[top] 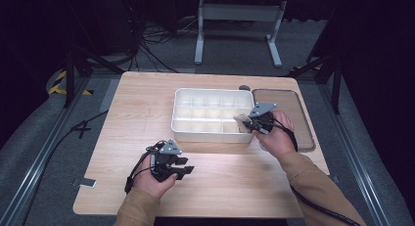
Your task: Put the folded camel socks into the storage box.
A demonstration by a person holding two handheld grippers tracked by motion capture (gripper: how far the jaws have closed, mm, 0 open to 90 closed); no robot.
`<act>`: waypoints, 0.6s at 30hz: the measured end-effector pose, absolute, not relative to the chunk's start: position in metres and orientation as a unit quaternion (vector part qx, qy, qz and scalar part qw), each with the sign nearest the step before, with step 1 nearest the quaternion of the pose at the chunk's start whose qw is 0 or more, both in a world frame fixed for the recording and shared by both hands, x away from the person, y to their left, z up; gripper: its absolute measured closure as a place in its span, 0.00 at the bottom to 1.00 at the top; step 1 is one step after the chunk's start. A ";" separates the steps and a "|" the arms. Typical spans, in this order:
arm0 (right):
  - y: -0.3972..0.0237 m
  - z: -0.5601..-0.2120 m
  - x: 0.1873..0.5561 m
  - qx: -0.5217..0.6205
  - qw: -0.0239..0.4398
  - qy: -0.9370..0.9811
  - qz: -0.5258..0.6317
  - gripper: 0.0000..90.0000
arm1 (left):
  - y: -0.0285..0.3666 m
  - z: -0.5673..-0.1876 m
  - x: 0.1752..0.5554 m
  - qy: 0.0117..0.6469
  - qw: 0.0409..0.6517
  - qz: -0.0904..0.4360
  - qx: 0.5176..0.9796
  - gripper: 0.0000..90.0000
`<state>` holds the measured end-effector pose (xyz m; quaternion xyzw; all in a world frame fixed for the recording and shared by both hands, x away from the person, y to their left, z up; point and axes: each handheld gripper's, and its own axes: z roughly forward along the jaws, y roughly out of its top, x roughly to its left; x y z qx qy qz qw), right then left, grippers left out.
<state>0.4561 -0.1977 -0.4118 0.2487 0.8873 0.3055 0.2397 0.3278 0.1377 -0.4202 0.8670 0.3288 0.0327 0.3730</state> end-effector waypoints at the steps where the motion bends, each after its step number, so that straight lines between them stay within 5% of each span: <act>1: -0.198 -0.412 0.456 0.252 0.238 0.887 0.305 0.81 | 0.138 -0.420 0.328 0.327 0.372 0.033 0.868 0.67; 14: -0.201 -0.416 0.457 0.280 0.203 0.894 0.285 0.78 | 0.134 -0.421 0.328 0.321 0.367 0.031 0.872 0.67; 18: -0.200 -0.411 0.458 0.299 0.183 0.890 0.292 0.63 | 0.134 -0.421 0.328 0.322 0.369 0.032 0.871 0.67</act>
